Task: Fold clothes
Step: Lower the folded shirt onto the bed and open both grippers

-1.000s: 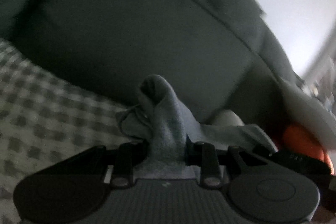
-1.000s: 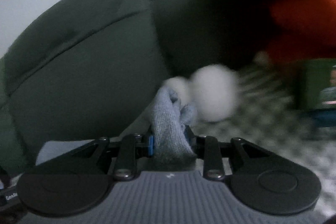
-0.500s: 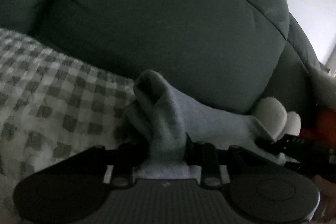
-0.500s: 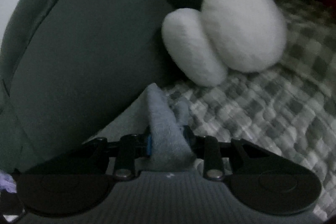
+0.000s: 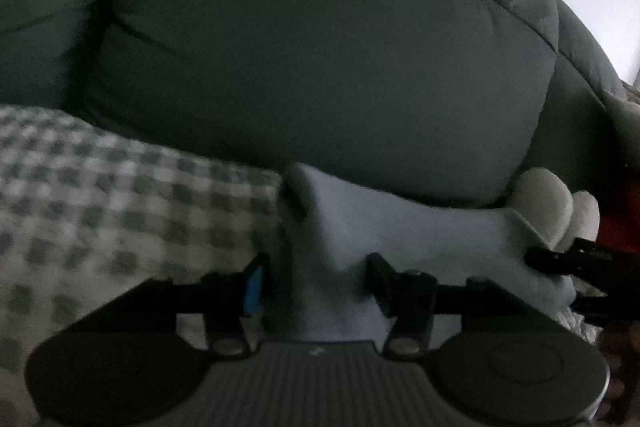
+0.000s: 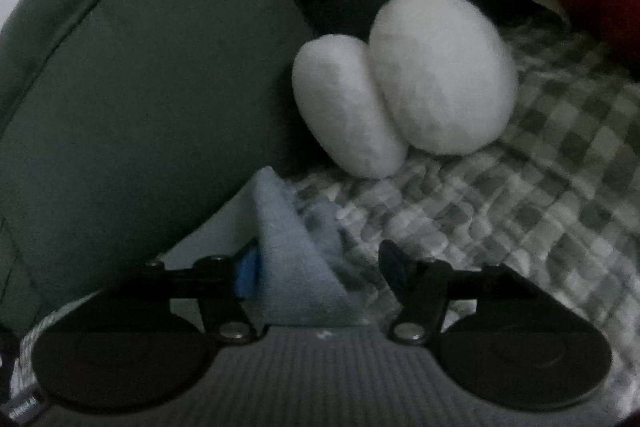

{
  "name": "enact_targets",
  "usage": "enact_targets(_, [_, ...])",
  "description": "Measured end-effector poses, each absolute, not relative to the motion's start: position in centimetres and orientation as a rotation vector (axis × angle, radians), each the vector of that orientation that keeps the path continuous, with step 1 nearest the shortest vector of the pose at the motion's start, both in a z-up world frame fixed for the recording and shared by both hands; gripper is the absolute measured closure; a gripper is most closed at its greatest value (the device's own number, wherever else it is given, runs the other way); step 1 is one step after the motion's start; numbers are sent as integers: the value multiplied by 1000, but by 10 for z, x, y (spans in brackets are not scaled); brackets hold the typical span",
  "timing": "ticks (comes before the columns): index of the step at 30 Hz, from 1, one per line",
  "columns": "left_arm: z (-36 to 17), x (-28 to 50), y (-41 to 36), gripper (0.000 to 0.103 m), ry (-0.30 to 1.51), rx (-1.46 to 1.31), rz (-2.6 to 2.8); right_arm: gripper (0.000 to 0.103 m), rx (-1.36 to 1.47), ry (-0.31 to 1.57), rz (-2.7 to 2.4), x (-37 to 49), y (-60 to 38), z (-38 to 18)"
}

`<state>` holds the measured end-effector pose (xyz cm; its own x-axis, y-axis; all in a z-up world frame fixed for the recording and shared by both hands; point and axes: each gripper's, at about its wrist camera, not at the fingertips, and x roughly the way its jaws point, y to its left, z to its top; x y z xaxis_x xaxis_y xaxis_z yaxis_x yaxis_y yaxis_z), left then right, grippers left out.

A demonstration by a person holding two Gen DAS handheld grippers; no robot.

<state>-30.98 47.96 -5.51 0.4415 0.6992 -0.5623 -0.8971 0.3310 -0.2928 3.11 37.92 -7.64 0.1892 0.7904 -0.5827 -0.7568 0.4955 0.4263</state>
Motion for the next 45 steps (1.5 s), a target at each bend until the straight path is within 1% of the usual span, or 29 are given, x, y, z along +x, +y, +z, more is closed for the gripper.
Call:
enact_targets(5, [-26,-318,477,51,344,-564,1141,37,40,742,1007,20,365,-45])
enact_targets(8, [-11,-311,471,52,328,-537,1116,37,25,668,1074,2,360,-22])
enact_targets(10, [-5,-298,464,54,330,-490,1094,41,-25,627,1152,-16,368,-12])
enact_targets(12, [-6,-285,461,61,346,-459,1082,42,-94,601,1215,-34,377,-10])
enact_targets(13, [-7,-278,459,61,356,-447,1077,42,-127,603,1226,-40,383,-14])
enact_targets(16, [-22,-257,462,69,441,-407,1085,42,-225,634,1228,-51,397,-32])
enact_targets(18, [-38,-248,470,80,528,-419,1106,46,-258,648,1213,-50,398,-45])
enact_targets(19, [-47,-246,474,80,563,-436,1117,46,-272,652,1206,-50,398,-51])
enact_targets(21, [-56,-245,475,81,577,-409,1136,46,-281,631,1216,-50,395,-57])
enact_targets(35, [-74,-230,465,81,605,-256,1157,47,-299,617,1194,-55,391,-60])
enact_targets(40, [-63,-229,472,81,636,-296,1165,46,-308,597,1155,-61,394,-55])
enact_targets(45, [-47,-237,471,80,667,-328,1191,42,-298,592,1152,-84,369,-39])
